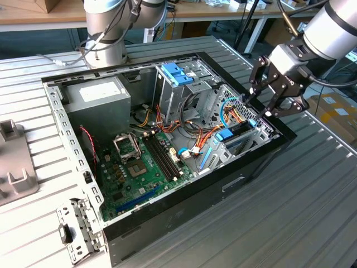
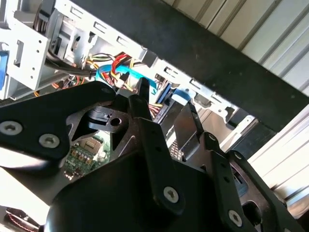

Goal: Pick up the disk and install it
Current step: 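Insert the first disk wire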

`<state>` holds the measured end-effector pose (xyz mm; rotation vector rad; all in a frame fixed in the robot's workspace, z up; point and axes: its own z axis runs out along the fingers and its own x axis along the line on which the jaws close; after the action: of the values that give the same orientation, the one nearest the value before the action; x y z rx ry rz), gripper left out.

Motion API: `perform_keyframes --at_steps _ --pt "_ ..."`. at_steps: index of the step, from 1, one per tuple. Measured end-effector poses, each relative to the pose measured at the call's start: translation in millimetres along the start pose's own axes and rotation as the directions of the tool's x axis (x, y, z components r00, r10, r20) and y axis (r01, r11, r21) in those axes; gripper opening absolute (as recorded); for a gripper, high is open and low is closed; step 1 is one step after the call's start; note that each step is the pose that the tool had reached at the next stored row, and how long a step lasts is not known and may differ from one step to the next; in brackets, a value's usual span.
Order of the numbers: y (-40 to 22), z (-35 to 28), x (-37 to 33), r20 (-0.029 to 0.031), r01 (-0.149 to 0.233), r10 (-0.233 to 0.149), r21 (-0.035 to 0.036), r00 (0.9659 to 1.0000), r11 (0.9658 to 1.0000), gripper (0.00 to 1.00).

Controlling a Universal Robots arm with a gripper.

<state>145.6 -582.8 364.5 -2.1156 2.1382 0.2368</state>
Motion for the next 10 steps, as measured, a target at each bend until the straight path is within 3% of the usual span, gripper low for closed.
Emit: perform_keyframes --at_steps 5,10 --pt "-5.5 0.0 0.0 0.0 0.0 0.0 -0.0003 1.0 1.0 0.48" --pt "-5.5 0.6 -2.7 0.0002 0.0 0.0 -0.0003 1.0 1.0 0.48"
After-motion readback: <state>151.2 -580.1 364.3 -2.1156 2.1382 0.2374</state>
